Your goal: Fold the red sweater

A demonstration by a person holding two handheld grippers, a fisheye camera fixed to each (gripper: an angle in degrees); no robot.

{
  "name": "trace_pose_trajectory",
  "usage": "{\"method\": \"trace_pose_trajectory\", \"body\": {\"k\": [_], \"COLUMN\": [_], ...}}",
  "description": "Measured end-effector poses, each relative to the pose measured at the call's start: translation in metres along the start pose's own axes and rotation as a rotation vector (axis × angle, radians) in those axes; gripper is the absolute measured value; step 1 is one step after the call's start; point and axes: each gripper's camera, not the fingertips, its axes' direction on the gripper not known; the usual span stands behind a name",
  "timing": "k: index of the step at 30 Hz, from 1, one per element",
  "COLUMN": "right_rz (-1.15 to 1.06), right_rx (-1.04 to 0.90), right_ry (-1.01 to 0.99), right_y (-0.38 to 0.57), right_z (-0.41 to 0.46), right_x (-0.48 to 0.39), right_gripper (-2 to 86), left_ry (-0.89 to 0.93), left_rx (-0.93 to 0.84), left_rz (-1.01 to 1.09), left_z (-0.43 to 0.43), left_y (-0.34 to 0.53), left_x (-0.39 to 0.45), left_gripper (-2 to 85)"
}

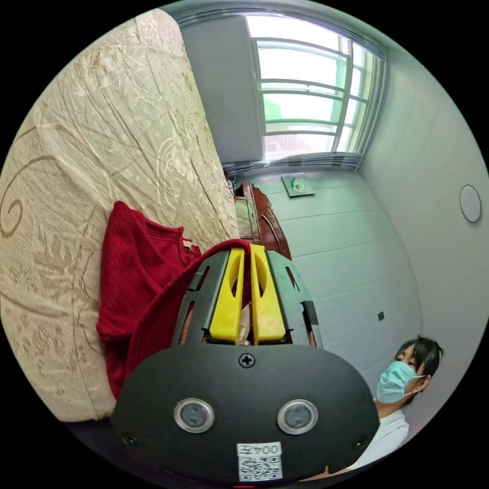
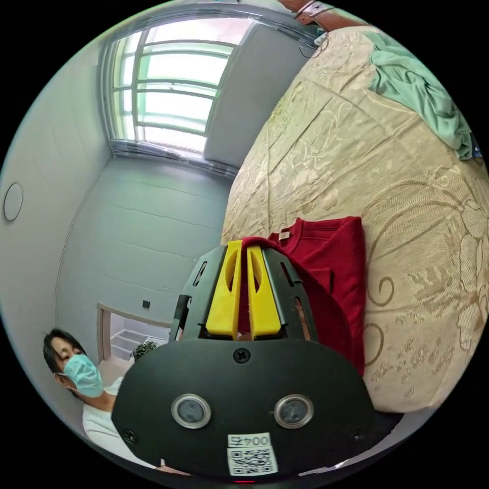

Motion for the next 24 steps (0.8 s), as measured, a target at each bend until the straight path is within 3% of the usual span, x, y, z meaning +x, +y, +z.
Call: {"method": "trace_pose_trajectory", "body": {"k": [6, 13, 16, 17, 20, 24], "right_rz": [0.294, 0.216, 0.009, -0.111, -0.374, -0.501], "right_rx": [0.044, 0.286, 0.152, 0.095, 0.013, -0.194], "right_ry": [0.008, -0.194, -0.001, 0.159, 0.587, 0.986], "right_y": [-0.036, -0.027, -0.004, 0.015, 0.076, 0.123], "right_z": [0.069, 0.059, 0.076, 0.091, 0.145, 0.223], "right_x": [0.070, 0.053, -0.010, -0.043, -0.103, -0.115], "right_gripper": [5.6, 8.8, 7.3, 6.6, 5.9, 6.5], "left_ry": [-0.116, -0.019, 0.000, 0.003, -0.039, -0.458], "left_rx": [0.047, 0.246, 0.316, 0.299, 0.101, -0.212], "left_rz": [-0.186, -0.221, -0.086, -0.045, 0.127, 0.217], "left_z": [0.050, 0.039, 0.036, 0.041, 0.090, 0.167], "left_y": [-0.034, -0.025, -0.002, 0.005, 0.049, 0.101], "left_x": [-0.093, -0.120, -0.092, -0.085, -0.062, -0.082], "left_gripper": [3.5, 3.1, 1.7, 1.4, 0.9, 1.2]}}
